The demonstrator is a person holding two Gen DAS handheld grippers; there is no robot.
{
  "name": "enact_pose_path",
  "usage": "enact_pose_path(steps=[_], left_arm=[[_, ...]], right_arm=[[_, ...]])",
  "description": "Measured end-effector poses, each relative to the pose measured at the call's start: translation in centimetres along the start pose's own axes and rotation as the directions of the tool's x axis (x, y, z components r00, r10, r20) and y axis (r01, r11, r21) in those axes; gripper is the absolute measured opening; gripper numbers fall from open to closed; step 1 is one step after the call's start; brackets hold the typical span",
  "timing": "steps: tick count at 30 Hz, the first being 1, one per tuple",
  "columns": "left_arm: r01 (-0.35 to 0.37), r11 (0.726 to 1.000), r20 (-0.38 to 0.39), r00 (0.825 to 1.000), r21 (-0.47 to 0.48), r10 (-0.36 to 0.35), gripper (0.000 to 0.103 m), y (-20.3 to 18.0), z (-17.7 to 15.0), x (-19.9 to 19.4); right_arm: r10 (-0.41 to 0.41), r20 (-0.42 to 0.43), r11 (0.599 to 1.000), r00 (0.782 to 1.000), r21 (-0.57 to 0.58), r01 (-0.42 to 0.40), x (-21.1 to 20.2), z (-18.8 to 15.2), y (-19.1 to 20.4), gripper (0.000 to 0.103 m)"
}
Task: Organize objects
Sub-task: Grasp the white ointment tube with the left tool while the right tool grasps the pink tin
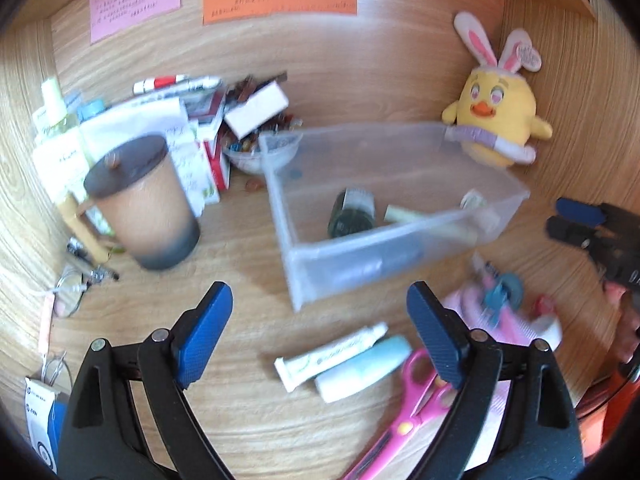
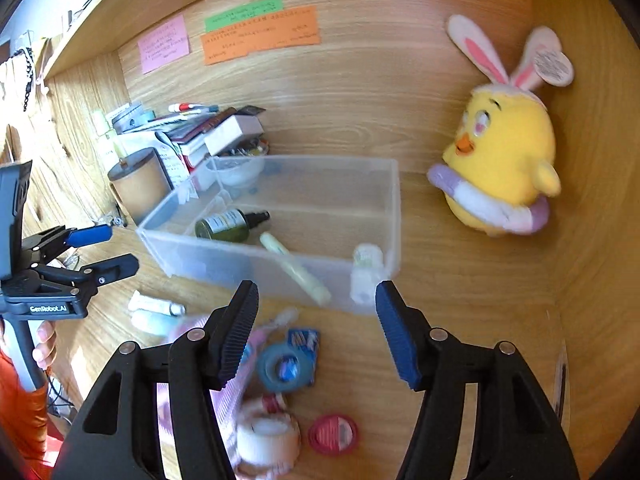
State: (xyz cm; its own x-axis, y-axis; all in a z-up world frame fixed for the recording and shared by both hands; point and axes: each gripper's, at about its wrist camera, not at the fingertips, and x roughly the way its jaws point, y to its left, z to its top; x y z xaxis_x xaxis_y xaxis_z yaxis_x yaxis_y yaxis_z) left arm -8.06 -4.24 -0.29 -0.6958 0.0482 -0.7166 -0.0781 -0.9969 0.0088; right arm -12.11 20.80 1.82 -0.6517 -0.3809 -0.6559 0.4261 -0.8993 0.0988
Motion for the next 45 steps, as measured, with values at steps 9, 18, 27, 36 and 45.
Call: enact_pose_path(steps=[9,18,27,36,45], left_arm=[[0.058,0.998,-0.159,0.986,-0.012,-0.059,0.061,1.8,-2.1,3.9],[0.127,0.990,-0.194,0.974,0.057,-0.114,0.054,0.6,-2.8,4.5],[0.072,0.996,-0.187,0.980,0.046,-0.063,0.029,1.2,-2.4,4.9],[0.036,0.999,-0.147,0.989,0.037,-0.030,0.015,1.7,-3.2,3.7],[0.012,1.000,-0.127,0.992,0.013,-0.011,0.015,1.8,-3.7,2.5]], right_arm=[[-0.016,-0.100,0.999,0.995,0.050,0.021,0.0,-4.5,-1.6,0.057],[0.001,-0.157,0.993,0.988,0.114,0.017,0.4,-7.3,-2.1,0.057],[-0.014,-0.171,0.994,0.985,0.104,0.032,0.4,-7.7,-2.4,0.055],[0.014,-0.189,0.999,0.982,0.050,-0.004,1.4,-7.5,-1.3,0.034],[0.008,-0.219,1.000,0.976,0.007,-0.006,1.0,-7.8,-0.9,0.032]])
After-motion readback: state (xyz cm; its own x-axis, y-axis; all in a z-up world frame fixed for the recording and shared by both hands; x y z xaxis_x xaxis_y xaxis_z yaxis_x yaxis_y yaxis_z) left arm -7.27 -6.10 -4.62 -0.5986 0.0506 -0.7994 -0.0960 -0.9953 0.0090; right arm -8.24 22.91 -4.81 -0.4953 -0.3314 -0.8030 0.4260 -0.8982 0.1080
